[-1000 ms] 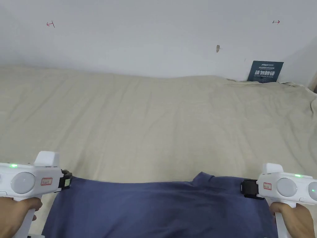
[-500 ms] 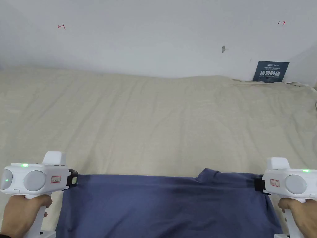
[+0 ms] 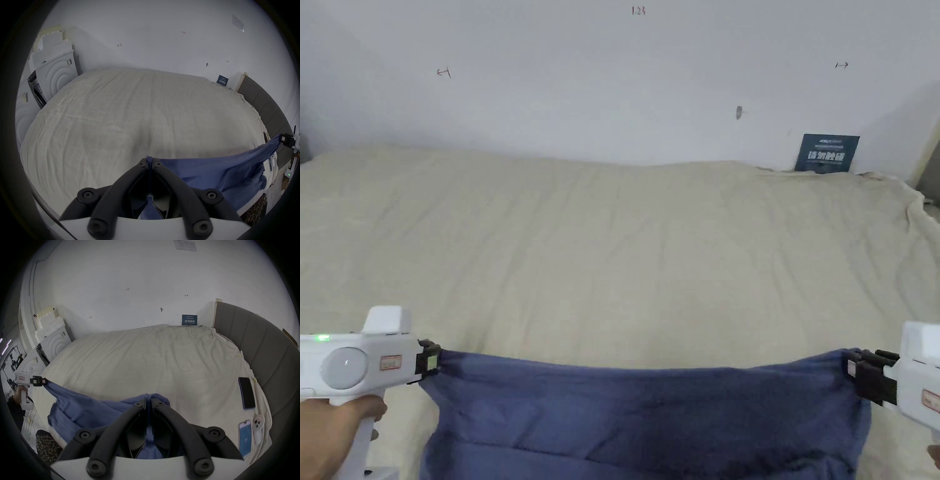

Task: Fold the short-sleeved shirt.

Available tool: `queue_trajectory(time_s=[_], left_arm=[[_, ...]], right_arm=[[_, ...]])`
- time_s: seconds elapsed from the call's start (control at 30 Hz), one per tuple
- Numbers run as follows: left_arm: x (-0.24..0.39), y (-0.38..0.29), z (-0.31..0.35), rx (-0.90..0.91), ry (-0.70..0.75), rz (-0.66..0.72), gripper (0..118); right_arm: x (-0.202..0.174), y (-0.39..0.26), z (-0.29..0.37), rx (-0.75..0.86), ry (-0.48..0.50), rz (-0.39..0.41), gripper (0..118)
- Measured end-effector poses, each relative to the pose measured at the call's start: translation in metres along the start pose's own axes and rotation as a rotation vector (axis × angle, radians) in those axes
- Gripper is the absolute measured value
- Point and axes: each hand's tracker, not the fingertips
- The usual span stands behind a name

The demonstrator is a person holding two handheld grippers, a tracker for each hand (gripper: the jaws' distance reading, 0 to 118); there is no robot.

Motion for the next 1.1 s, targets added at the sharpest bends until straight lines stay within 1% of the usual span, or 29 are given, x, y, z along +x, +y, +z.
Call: queue_trajectory(time_s=[0.17,0.3,0.37,0.43,0.53,0.6,0.73,0.87,0.9,0.97,1.0,1.03,1.07,1.1], left_arm=[[-0.001,-0.04,0.032,-0.01,-0.004,-0.008,0],[-0.004,-0.078,0.039,-0.049,0.008,-0.01,0],[-0.006,-0.096,0.035,-0.075,0.008,0.004,0],[-0.006,-0.113,0.029,-0.103,0.016,0.012,0],[-0.003,-0.135,0.02,-0.128,0.04,-0.01,0],[-0.008,-0.148,0.004,-0.134,0.045,-0.012,0],[-0.012,-0.16,-0.002,-0.158,0.06,0.009,0],[-0.01,-0.166,-0.005,-0.161,0.078,-0.015,0],[-0.009,-0.166,-0.006,-0.16,0.082,-0.019,3],[-0.007,-0.167,-0.006,-0.16,0.087,-0.026,19],[-0.006,-0.166,-0.005,-0.157,0.092,-0.036,39],[-0.005,-0.165,-0.004,-0.149,0.127,-0.05,59],[-0.004,-0.161,-0.001,-0.143,0.172,-0.057,79],[0.0,-0.158,0.006,-0.124,0.181,-0.054,84]], right_arm=[[0.001,-0.044,0.039,-0.002,0.016,-0.032,3],[0.003,-0.085,0.049,-0.043,0.005,-0.068,3],[0.004,-0.106,0.044,-0.077,-0.002,-0.084,3],[0.005,-0.127,0.036,-0.114,-0.023,-0.082,3],[0.012,-0.154,0.02,-0.168,-0.038,-0.1,3],[0.014,-0.168,0.012,-0.197,-0.065,-0.103,3],[0.015,-0.185,-0.001,-0.248,-0.096,-0.122,3],[0.024,-0.195,-0.015,-0.269,-0.114,-0.149,3],[0.023,-0.198,-0.015,-0.273,-0.118,-0.151,3],[0.023,-0.198,-0.015,-0.273,-0.124,-0.157,4],[0.023,-0.196,-0.014,-0.273,-0.125,-0.161,10],[0.023,-0.195,-0.011,-0.271,-0.125,-0.168,22],[0.022,-0.191,-0.007,-0.263,-0.126,-0.174,42],[0.02,-0.186,-0.002,-0.234,-0.128,-0.183,57]])
